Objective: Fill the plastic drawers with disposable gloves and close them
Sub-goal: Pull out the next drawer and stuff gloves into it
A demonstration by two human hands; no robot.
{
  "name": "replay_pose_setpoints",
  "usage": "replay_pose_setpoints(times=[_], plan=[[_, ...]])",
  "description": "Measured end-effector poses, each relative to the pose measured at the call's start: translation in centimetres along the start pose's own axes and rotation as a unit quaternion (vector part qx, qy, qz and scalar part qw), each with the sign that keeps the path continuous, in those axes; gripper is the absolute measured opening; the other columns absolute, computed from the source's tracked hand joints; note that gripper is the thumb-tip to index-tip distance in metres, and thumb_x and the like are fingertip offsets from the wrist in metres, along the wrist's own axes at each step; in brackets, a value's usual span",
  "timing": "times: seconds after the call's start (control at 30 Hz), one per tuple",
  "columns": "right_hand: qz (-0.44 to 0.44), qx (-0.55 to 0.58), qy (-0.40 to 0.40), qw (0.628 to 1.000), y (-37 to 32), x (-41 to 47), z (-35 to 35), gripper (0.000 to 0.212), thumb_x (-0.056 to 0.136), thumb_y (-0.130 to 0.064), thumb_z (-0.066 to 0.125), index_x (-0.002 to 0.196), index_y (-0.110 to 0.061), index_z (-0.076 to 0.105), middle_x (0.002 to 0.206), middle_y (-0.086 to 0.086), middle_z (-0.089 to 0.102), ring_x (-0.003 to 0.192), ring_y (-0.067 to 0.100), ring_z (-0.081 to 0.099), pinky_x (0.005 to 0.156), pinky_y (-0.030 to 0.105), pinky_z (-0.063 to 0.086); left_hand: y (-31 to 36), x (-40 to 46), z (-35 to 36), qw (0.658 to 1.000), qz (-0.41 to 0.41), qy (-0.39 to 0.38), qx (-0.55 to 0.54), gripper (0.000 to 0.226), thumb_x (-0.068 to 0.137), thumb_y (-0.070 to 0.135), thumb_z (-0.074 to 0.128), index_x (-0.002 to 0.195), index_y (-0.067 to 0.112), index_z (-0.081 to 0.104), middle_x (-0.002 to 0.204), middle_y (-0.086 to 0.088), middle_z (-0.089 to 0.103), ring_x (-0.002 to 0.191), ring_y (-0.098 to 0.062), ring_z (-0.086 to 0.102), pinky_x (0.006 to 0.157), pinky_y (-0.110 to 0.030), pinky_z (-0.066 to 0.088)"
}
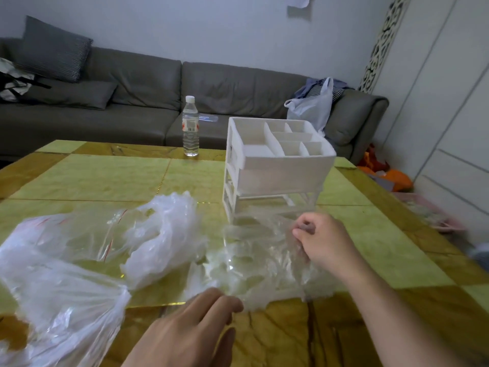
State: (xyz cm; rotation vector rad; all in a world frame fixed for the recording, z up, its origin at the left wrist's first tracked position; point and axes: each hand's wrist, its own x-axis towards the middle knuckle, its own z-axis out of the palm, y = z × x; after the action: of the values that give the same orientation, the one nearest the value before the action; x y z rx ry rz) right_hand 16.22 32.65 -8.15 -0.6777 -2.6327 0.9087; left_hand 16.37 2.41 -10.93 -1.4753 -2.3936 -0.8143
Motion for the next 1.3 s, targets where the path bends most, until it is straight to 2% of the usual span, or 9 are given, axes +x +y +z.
replay_pose_setpoints(times=[0.27, 0.4, 0.53, 0.67, 0.8, 0.93, 1.07, 1.17, 1.3], plan=[[-0.033, -0.158, 0.021, 0.987, 1.2, 1.0, 0.8, 0.012, 0.097, -0.028, 0.066, 0.087, -0.023, 0.063, 0.081, -0.006, 0.068, 0.076, 0.021, 0.064, 0.066, 0.034, 0.054, 3.2, 8.6, 2.6, 0.999, 0.029, 0.031, 0.011, 0.031, 0.096, 0.015, 0.062, 0.125, 0.025, 0.062, 0.121, 0.008, 0.056, 0.11, -0.014, 0.057, 0.081, -0.028, 0.055], [-0.023, -0.21, -0.006, 0.977, 1.3, 1.4, 0.4, 0.001, 0.094, -0.028, 0.071, 0.095, -0.028, 0.07, 0.091, -0.006, 0.069, 0.084, 0.023, 0.066, 0.068, 0.03, 0.047, 2.7, 13.2, 5.6, 0.985, -0.12, -0.107, 0.06, 0.035, 0.097, 0.014, 0.058, 0.131, 0.023, 0.054, 0.131, 0.004, 0.047, 0.116, -0.019, 0.054, 0.09, -0.033, 0.055], [-0.032, -0.199, 0.047, 0.978, 1.7, 1.0, 0.2, 0.027, 0.095, -0.019, 0.075, 0.121, -0.024, 0.066, 0.116, -0.002, 0.065, 0.1, 0.02, 0.066, 0.074, 0.031, 0.049, 1.5, 14.5, 7.4, 0.931, -0.237, -0.27, 0.058, 0.033, 0.096, 0.03, 0.057, 0.126, 0.017, 0.052, 0.132, -0.009, 0.047, 0.115, -0.032, 0.059, 0.094, -0.041, 0.053], [-0.04, -0.164, 0.134, 0.976, 0.4, 0.6, -0.2, 0.026, 0.096, -0.009, 0.071, 0.117, -0.015, 0.056, 0.11, 0.001, 0.057, 0.084, 0.019, 0.056, 0.061, 0.026, 0.041, 1.3, 15.4, 7.4, 0.902, -0.276, -0.329, 0.043, 0.057, 0.096, 0.039, 0.059, 0.142, 0.01, 0.041, 0.151, -0.023, 0.034, 0.131, -0.038, 0.05, 0.102, -0.043, 0.047], [-0.002, -0.134, -0.022, 0.991, -1.2, -0.5, 0.6, 0.013, 0.093, -0.034, 0.067, 0.093, -0.022, 0.063, 0.092, -0.001, 0.066, 0.085, 0.025, 0.066, 0.072, 0.038, 0.058, 2.4, 16.0, 6.1, 0.888, -0.262, -0.373, 0.057, 0.056, 0.102, 0.034, 0.056, 0.147, 0.007, 0.037, 0.151, -0.019, 0.037, 0.142, -0.038, 0.039, 0.112, -0.044, 0.041], [0.0, -0.227, -0.226, 0.947, -0.9, -1.1, 1.7, 0.061, 0.081, -0.039, 0.075, 0.139, -0.029, 0.062, 0.14, 0.007, 0.059, 0.132, 0.03, 0.058, 0.105, 0.038, 0.053, 3.8, 15.9, 3.2, 0.887, -0.22, -0.4, 0.07, 0.048, 0.108, 0.031, 0.048, 0.15, 0.009, 0.042, 0.148, -0.016, 0.048, 0.14, -0.031, 0.042, 0.119, -0.041, 0.022], [-0.001, -0.204, -0.286, 0.936, -1.0, -1.2, 2.2, 0.077, 0.075, -0.037, 0.079, 0.147, -0.039, 0.051, 0.158, 0.005, 0.039, 0.151, 0.035, 0.035, 0.12, 0.049, 0.041, 4.1, 14.9, 1.3, 0.892, -0.184, -0.41, 0.056, 0.054, 0.107, 0.031, 0.052, 0.157, 0.017, 0.036, 0.158, -0.006, 0.039, 0.14, -0.021, 0.045, 0.121, -0.037, 0.021], [-0.014, -0.212, -0.309, 0.927, -1.1, -1.7, 2.0, 0.089, 0.08, -0.013, 0.081, 0.157, -0.033, 0.041, 0.17, 0.0, 0.019, 0.158, 0.033, 0.023, 0.122, 0.051, 0.038, 3.0, 14.1, 1.5, 0.897, -0.168, -0.408, 0.031, 0.06, 0.105, 0.034, 0.057, 0.159, 0.023, 0.033, 0.156, 0.0, 0.04, 0.138, -0.02, 0.045, 0.117, -0.033, 0.026], [-0.052, -0.226, -0.298, 0.926, -1.4, -2.5, 1.5, 0.087, 0.08, -0.001, 0.077, 0.156, -0.029, 0.042, 0.166, -0.01, 0.022, 0.154, 0.024, 0.025, 0.121, 0.046, 0.041, 0.8, 12.8, 2.6, 0.901, -0.182, -0.393, 0.02, 0.078, 0.096, 0.043, 0.067, 0.161, 0.035, 0.025, 0.16, -0.005, 0.03, 0.139, -0.027, 0.046, 0.113, -0.039, 0.041]])
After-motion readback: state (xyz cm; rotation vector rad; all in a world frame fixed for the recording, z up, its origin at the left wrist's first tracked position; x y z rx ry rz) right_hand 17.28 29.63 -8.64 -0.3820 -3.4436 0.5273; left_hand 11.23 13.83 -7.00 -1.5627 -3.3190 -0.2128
